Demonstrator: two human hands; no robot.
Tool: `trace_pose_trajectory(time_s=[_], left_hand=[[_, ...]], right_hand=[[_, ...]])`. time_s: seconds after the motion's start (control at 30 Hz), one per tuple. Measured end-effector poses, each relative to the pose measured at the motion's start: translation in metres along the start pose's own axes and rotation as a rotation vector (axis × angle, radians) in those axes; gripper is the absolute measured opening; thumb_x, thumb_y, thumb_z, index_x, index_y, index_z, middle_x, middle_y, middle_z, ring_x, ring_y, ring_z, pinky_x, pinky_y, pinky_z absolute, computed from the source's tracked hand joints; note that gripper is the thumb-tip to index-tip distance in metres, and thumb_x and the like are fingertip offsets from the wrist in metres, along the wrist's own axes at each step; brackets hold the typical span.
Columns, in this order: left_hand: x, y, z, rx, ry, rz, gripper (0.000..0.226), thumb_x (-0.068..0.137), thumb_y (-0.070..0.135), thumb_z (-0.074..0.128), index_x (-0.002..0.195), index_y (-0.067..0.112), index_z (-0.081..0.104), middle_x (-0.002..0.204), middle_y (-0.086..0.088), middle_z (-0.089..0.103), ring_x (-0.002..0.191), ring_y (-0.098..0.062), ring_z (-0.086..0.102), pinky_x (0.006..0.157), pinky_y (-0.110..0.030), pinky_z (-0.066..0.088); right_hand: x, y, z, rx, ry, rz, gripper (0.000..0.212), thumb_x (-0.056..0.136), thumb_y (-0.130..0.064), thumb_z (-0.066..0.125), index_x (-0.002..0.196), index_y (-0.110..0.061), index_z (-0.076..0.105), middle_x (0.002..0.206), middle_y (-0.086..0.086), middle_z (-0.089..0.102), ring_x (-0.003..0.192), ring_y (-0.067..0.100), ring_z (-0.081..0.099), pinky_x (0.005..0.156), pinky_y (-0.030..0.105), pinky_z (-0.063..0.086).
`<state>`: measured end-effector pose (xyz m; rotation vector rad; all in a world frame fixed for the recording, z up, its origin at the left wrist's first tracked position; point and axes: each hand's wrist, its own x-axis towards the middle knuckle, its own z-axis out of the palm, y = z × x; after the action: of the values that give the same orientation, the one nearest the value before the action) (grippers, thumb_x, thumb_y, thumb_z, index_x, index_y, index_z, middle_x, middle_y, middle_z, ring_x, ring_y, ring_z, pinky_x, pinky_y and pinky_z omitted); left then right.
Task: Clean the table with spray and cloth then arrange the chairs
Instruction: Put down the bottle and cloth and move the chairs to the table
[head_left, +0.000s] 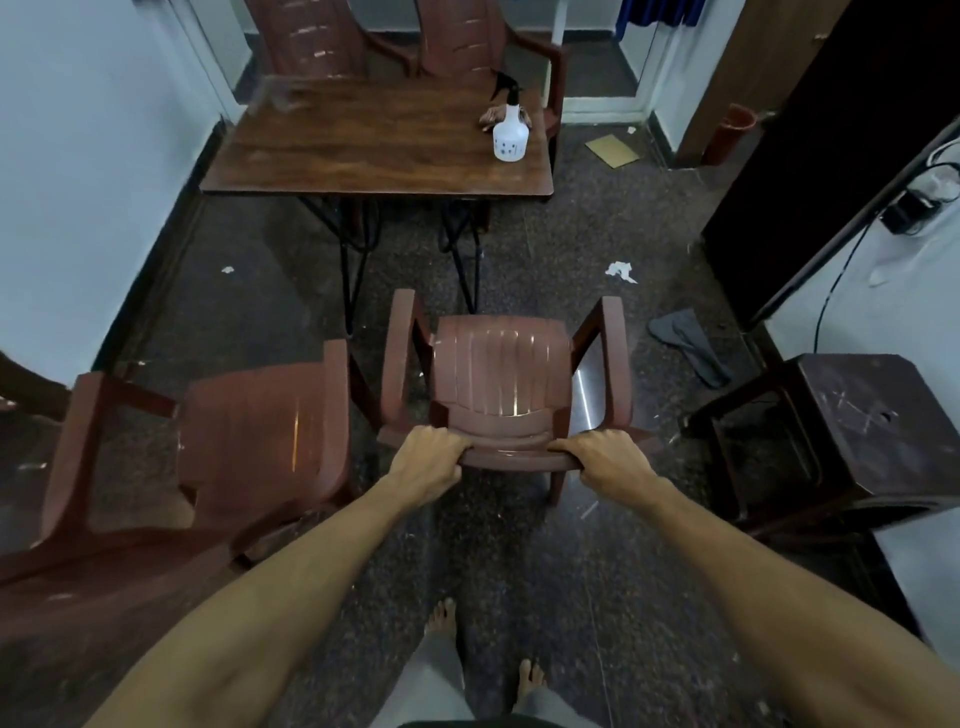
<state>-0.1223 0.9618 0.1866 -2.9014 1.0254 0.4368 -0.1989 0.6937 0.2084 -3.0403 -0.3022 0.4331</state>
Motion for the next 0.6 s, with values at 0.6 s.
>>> trace_pose_trajectory(time_s=[0.6], left_hand=[[0.032, -0.009, -0.018, 0.013, -0.018, -0.039, 0.038, 0.091, 0.017, 0.052, 0.126, 0.018, 0.066, 0.117, -0.010, 0.071, 0.104, -0.032, 0.066, 0.086, -0.043, 0.052]], right_hand=[[0.043, 0.023, -0.011, -0.012, 0.024, -0.016, 0.060, 0.085, -0.010, 0.056, 0.137, -0.040, 0.054, 0.113, -0.009, 0.071, 0.098, 0.017, 0.067, 0.080, 0.034, 0.049]])
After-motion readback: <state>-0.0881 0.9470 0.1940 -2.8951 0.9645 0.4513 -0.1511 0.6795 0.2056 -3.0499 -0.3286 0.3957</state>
